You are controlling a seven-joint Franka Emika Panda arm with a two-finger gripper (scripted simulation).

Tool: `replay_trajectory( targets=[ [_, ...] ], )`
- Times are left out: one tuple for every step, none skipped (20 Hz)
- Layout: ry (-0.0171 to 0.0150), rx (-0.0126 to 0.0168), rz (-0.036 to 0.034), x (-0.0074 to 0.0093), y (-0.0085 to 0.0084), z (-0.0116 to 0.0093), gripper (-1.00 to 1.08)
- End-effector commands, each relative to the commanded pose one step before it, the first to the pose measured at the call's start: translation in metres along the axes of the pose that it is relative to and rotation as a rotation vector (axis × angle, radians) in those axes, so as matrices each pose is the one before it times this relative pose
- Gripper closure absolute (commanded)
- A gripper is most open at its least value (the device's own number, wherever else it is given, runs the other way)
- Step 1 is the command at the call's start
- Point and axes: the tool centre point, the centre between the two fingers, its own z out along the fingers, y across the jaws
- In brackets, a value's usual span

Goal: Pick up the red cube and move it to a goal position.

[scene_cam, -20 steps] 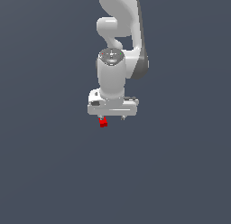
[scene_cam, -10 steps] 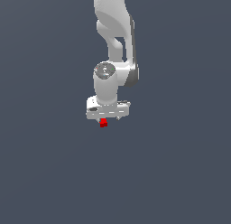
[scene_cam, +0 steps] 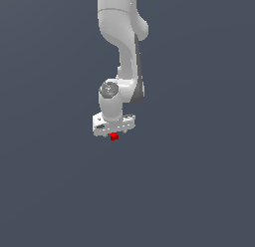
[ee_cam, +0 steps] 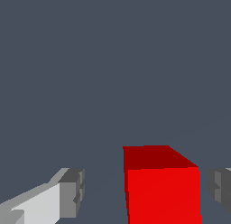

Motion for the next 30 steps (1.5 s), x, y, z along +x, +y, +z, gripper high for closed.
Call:
replay_trajectory(
  targets=[
    [-0.00149,0.00082,-0.02156,-0.00438,0.00333,0.0092,-0.92],
    [-0.00079,0.00019,-0.00546,-0.00122,0.00104,0.00261,-0.92],
    [-0.00066,0.00008,-0.00437,-0.00094,0.00092,0.00212,-0.92],
    [-0.00054,-0.00003,-0.00334,-0.00065,0.00077,0.00163,-0.92],
    [-0.00042,-0.00013,-0.00225,-0.00038,0.00064,0.00114,-0.92],
    [-0.00027,-0.00018,-0.00115,-0.00014,0.00049,0.00063,-0.92],
    [0.0,0.0,0.0,-0.00007,0.00033,0.00015,-0.92],
    [0.0,0.0,0.0,0.0,0.0,0.0,1.08],
    [0.0,0.0,0.0,0.0,0.0,0.0,1.08],
    [0.0,0.0,0.0,0.0,0.0,0.0,1.08],
    [0.0,0.0,0.0,0.0,0.0,0.0,1.08],
    [0.0,0.0,0.0,0.0,0.0,0.0,1.08],
    [0.0,0.0,0.0,0.0,0.0,0.0,1.08],
    [0.0,0.0,0.0,0.0,0.0,0.0,1.08],
    [0.0,0.0,0.0,0.0,0.0,0.0,1.08],
    [0.0,0.0,0.0,0.0,0.0,0.0,1.08],
    [0.0,0.0,0.0,0.0,0.0,0.0,1.08],
    [0.0,0.0,0.0,0.00002,0.0,-0.00022,1.08],
    [0.0,0.0,0.0,-0.00001,-0.00004,-0.00026,1.08],
    [0.0,0.0,0.0,-0.00002,-0.00011,-0.00077,1.08],
    [0.0,0.0,0.0,-0.00003,-0.00019,-0.00128,1.08],
    [0.0,0.0,0.0,-0.00005,-0.00026,-0.0018,1.08],
    [0.0,0.0,0.0,-0.00006,-0.00034,-0.00232,1.08],
    [0.0,0.0,0.0,-0.00007,-0.00041,-0.00284,1.08],
    [0.0,0.0,0.0,-0.00008,-0.00048,-0.00336,1.08],
    [0.0,0.0,0.0,-0.00009,-0.00056,-0.0039,1.08],
    [0.0,0.0,0.0,-0.0001,-0.00064,-0.00444,1.08],
    [-0.00016,-0.00067,0.00008,-0.00012,-0.0007,-0.00505,1.08],
    [0.0,0.0,0.0,-0.00012,-0.00079,-0.00554,1.08],
    [0.0,0.0,0.0,-0.00012,-0.00087,-0.00611,1.08]
  ],
)
